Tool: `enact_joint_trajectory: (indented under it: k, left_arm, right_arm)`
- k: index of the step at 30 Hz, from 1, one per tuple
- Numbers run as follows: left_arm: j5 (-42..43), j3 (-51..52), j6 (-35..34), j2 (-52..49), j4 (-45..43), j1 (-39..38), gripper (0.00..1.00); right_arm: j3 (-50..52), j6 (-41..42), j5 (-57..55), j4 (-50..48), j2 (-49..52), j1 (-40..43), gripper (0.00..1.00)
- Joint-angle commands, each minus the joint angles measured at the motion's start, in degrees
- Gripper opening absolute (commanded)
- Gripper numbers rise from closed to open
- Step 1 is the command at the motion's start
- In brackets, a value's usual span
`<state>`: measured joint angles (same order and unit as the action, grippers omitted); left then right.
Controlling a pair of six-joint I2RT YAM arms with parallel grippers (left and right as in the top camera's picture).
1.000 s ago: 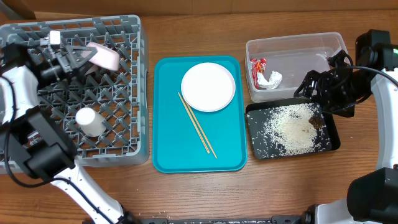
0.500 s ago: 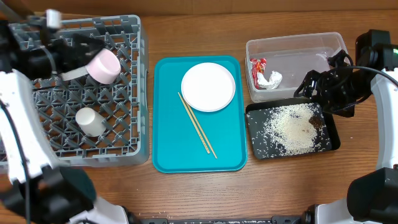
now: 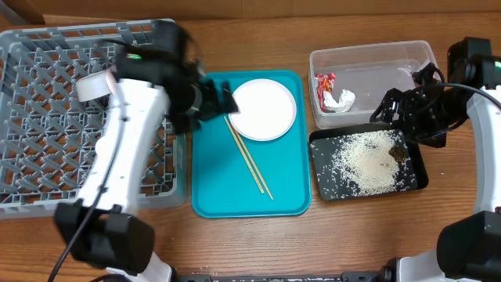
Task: Sort waste into correct bins and load items into the dishwasher
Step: 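Reach the left gripper down to the wooden chopsticks on the tray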
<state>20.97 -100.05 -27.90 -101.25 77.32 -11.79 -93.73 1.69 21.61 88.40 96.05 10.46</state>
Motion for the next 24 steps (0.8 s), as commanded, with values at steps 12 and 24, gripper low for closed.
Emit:
enact_joint_trajectory:
  k: [12, 24]
  left_arm:
    - [-20.98, 17.2, -23.58, -13.4, -16.74, -18.32, 1.0]
    - [-17.31, 17.2, -21.59, -22.05, -15.37, -17.2, 0.44]
  right_arm:
    - [-0.09, -0.04, -0.13, -0.17, -1.81, -0.11, 1.0]
    - [-0.09, -0.04, -0.13, -0.13, -1.81, -0.11, 1.0]
